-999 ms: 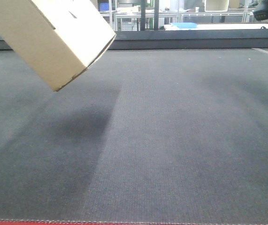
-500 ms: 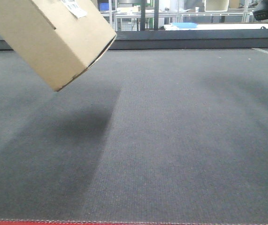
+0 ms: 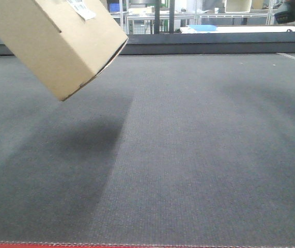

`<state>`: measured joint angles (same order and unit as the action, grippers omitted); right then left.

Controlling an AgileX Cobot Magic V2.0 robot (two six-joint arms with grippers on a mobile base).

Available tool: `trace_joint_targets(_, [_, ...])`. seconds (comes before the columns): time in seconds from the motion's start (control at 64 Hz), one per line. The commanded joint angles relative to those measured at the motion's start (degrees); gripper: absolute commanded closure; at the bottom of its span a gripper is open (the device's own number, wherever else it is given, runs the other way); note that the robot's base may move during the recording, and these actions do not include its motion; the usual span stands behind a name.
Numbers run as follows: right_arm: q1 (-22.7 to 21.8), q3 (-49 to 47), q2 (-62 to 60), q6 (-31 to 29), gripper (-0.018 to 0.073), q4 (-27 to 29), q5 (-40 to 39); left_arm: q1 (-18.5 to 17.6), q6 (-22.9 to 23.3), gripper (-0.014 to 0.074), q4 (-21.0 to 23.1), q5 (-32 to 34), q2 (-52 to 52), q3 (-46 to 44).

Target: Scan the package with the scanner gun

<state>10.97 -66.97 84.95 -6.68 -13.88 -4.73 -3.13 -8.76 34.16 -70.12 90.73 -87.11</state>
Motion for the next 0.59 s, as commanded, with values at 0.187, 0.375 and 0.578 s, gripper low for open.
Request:
trace_joint_targets(0.187, [-0.02,-1.00,-4.86,-0.34,0.0722,14.35,-2.73,-0.14,-0.20,0.0708,-0.40,0.16,-0.81,0.01])
trace_joint_targets(0.375, [-1.04,-0.76,-8.14,-0.34,0.0721,20.38,1.40,-0.14,-0.20,0.0708,-0.40,0.16,-0.81,0.01])
trace_joint_targets(0.578, [-5.45,5.19,-11.68,-0.34,0.0720,27.70,-1.60,-0.14,-0.20,0.0708,-0.40,0.16,-0.81,0.01])
